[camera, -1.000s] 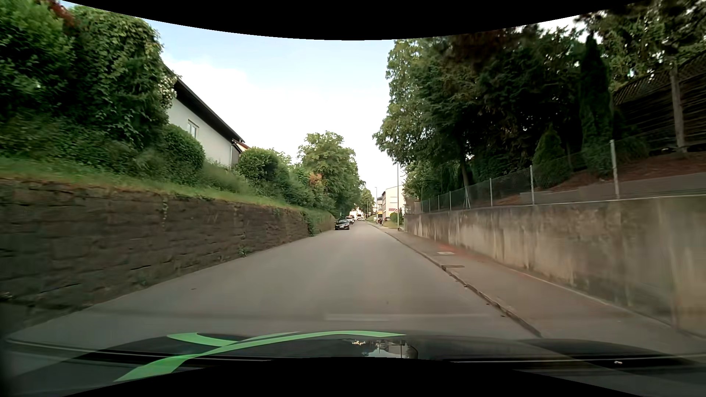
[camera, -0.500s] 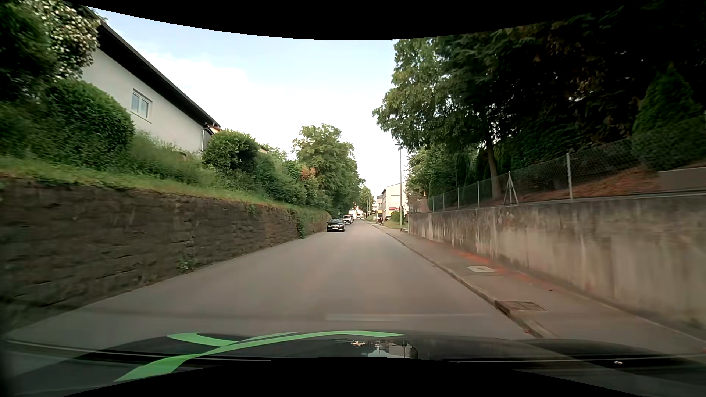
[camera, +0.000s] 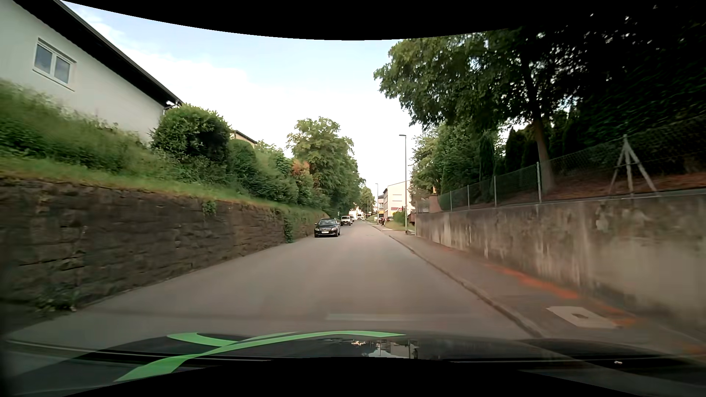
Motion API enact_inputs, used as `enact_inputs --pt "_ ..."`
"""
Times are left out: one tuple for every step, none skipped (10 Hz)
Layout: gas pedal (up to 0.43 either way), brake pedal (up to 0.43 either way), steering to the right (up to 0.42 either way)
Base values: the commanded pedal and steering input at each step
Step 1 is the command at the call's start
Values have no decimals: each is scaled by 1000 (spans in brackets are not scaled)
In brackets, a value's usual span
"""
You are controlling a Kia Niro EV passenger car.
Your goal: Follow the waypoints while adhering to traffic rules and regulations
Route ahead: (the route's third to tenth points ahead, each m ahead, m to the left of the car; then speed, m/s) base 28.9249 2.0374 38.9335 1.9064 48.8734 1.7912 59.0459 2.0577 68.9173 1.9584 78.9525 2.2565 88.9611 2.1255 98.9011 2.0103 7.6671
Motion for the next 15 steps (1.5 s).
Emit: enact_inputs --pt "150 0 -4" --pt "150 0 -4" --pt "150 0 -4" --pt "150 0 -4" --pt "150 0 -4" --pt "150 0 -4" --pt "150 0 -4" --pt "150 0 -4" --pt "150 0 -4" --pt "150 0 -4" --pt "150 0 -4" --pt "150 0 -4" --pt "150 0 -4" --pt "150 0 -4" --pt "150 0 -4"
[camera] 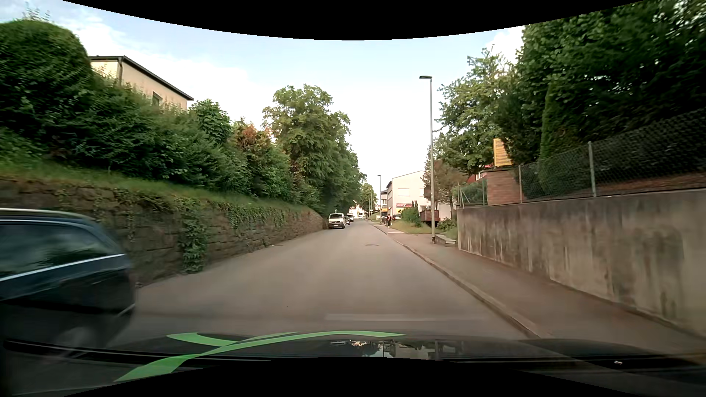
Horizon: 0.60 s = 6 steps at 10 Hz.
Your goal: Follow the waypoints while adhering to traffic rules and regulations
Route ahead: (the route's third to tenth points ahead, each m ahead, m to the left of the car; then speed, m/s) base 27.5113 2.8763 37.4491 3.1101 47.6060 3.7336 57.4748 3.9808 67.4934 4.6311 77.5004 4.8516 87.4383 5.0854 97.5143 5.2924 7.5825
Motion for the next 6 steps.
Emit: enact_inputs --pt "150 0 -4" --pt "150 0 -4" --pt "150 0 -4" --pt "150 0 -4" --pt "150 0 -4" --pt "150 0 -4"
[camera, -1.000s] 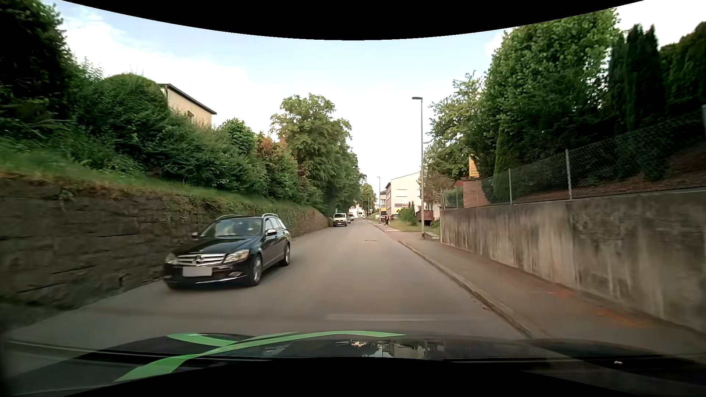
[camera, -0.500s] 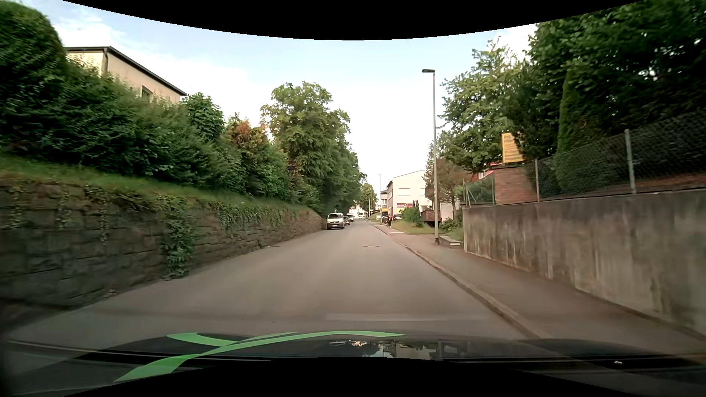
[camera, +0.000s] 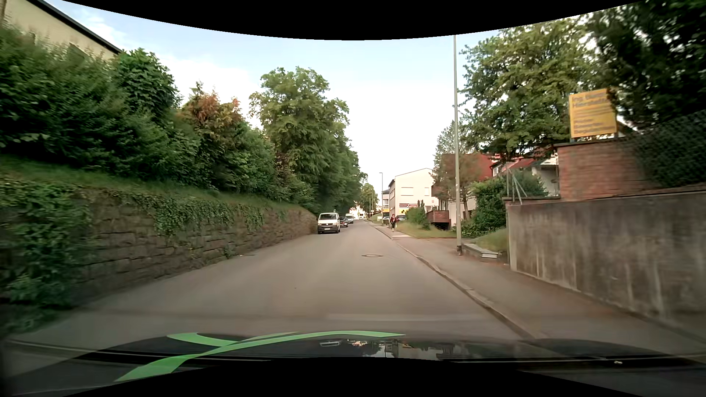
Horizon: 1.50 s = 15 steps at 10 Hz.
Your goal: Follow the waypoints while adhering to traffic rules and regulations
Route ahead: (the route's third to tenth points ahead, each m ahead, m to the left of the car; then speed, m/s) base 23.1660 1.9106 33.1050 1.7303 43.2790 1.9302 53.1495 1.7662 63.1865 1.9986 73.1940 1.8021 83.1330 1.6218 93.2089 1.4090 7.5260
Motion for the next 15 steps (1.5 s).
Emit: enact_inputs --pt "150 0 -4" --pt "150 0 -4" --pt "150 0 -4" --pt "150 0 -4" --pt "150 0 -4" --pt "150 0 -5" --pt "150 0 -8" --pt "150 0 -10" --pt "150 0 -9" --pt "150 0 -5" --pt "150 0 -5" --pt "169 0 -5" --pt "169 0 -5" --pt "169 0 -5" --pt "169 0 -5"
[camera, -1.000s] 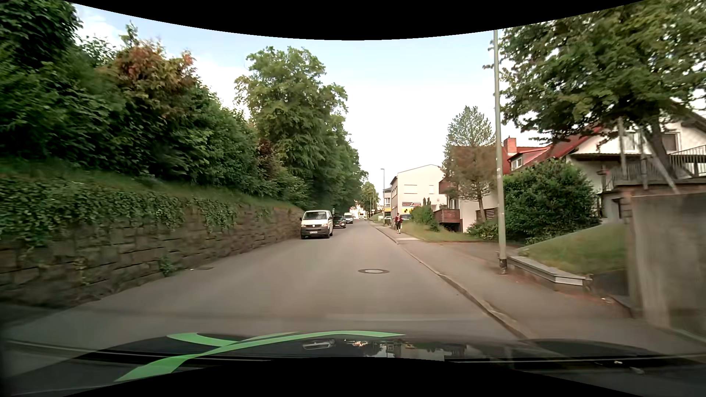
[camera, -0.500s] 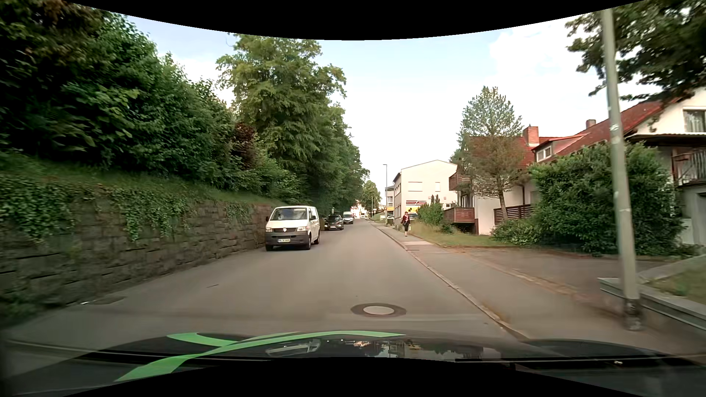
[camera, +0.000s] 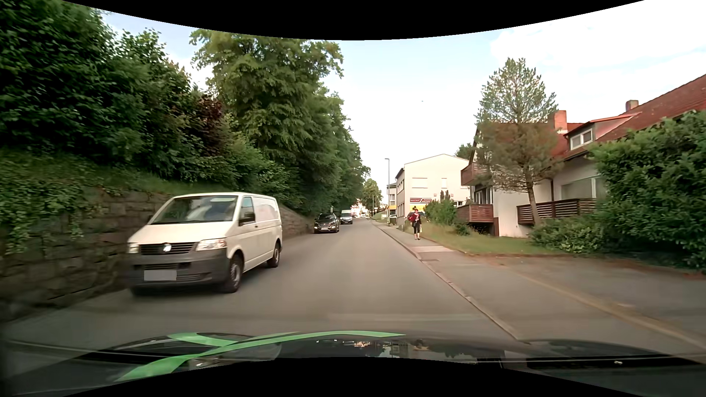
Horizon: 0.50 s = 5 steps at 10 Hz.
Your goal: Follow the waypoints while adhering to traffic rules and regulations
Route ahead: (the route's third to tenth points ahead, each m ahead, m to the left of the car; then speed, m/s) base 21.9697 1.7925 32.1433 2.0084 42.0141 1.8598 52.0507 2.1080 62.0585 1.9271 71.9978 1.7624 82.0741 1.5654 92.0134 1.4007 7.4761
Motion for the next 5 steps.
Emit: enact_inputs --pt "169 0 -5" --pt "169 0 -5" --pt "169 0 -5" --pt "169 0 -5" --pt "169 0 -5"
